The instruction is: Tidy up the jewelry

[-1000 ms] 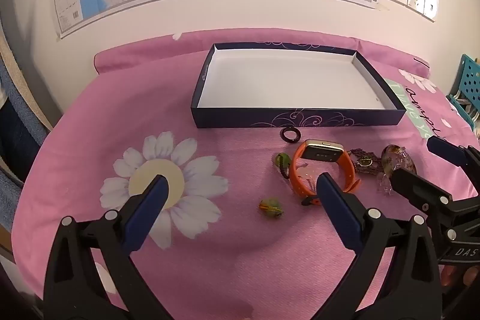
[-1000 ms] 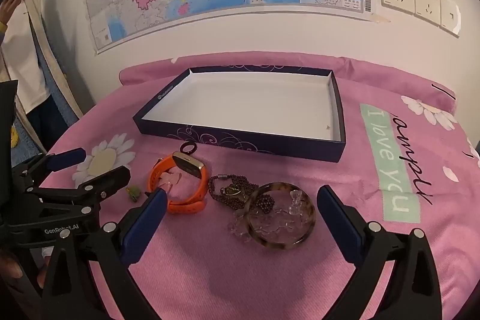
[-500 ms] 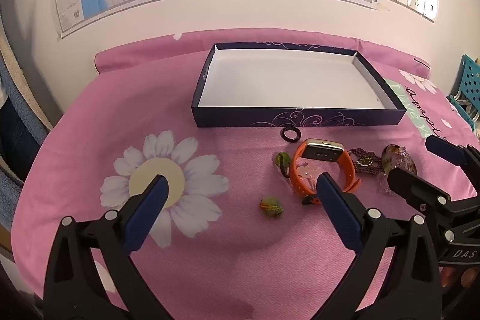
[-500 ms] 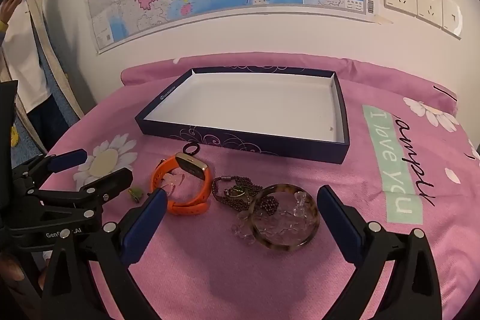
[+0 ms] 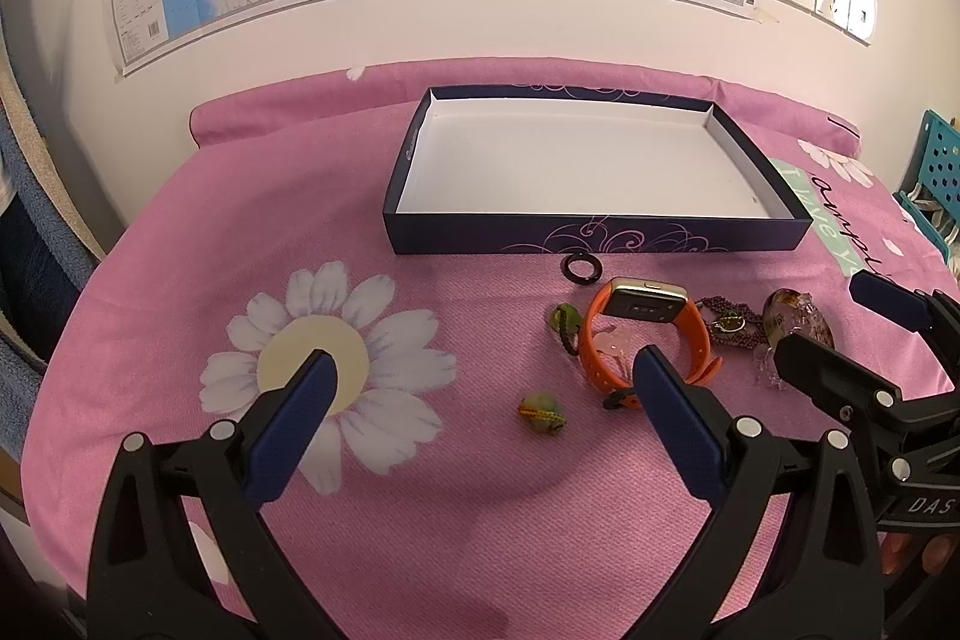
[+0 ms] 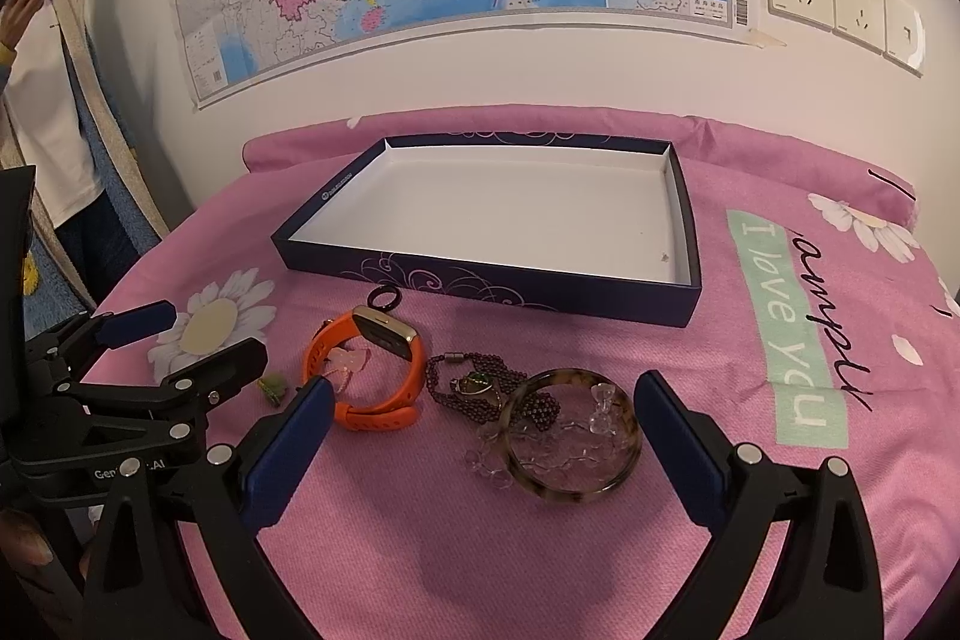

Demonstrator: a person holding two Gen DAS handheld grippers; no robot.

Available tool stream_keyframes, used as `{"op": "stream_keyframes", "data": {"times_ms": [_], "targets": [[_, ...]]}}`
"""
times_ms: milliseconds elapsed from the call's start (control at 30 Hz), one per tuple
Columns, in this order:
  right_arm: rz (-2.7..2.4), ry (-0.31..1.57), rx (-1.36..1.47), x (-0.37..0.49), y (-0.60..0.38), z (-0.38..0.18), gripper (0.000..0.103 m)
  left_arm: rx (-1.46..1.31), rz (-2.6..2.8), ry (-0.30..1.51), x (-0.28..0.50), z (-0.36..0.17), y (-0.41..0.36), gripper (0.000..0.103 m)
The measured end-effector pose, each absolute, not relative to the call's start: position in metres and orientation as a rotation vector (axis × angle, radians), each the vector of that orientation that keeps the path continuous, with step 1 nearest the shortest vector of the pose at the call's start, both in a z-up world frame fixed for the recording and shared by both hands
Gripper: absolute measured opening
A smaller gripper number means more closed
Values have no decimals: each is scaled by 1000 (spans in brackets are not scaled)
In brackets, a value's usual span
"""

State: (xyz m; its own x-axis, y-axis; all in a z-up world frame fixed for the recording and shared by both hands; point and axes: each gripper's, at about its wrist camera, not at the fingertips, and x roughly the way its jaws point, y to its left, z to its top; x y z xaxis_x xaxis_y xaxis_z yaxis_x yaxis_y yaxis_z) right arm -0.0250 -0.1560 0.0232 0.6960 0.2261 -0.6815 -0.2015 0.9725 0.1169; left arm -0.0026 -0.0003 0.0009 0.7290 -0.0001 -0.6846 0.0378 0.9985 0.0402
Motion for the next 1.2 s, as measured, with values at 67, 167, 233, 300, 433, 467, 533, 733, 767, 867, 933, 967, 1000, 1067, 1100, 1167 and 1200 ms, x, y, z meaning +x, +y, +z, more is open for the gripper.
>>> {"op": "stream_keyframes", "data": {"times_ms": [67,167,233,300,433,467,533,733,767,867,933,967,1000,1067,1100,1167,1200], "targets": [[238,764,35,-25,-156,23,97,53,-21,754,-3,1,0,97],[241,765,40,-24,-156,24,97,53,-21,753,-3,1,0,97],[239,764,39,-25,-156,23,97,52,-22,753,-3,1,0,97],[242,765,41,-24,-156,23,97,51,-22,754,-3,1,0,97],[241,765,41,-25,-156,23,97,49,-23,754,-3,1,0,97],[242,765,40,-25,-156,23,97,49,-23,754,-3,1,0,97],[243,766,42,-25,-156,23,97,50,-23,754,-3,1,0,97],[241,766,43,-25,-156,23,97,50,-23,754,-3,1,0,97],[240,765,44,-25,-156,24,97,50,-24,754,-3,1,0,97],[239,766,43,-25,-156,23,97,49,-24,755,-3,1,0,97],[242,767,43,-24,-155,23,97,49,-23,754,-3,1,0,97],[239,766,43,-24,-156,23,97,48,-23,754,-3,0,0,97],[240,767,44,-24,-155,23,97,48,-23,754,-3,0,0,97],[240,768,44,-24,-156,23,97,48,-23,754,-3,0,0,97],[242,767,44,-24,-156,23,97,48,-23,754,-3,0,0,97],[238,767,43,-25,-155,23,97,48,-23,753,-3,0,0,97],[241,768,45,-24,-156,23,97,48,-24,753,-3,-1,0,97]]}}
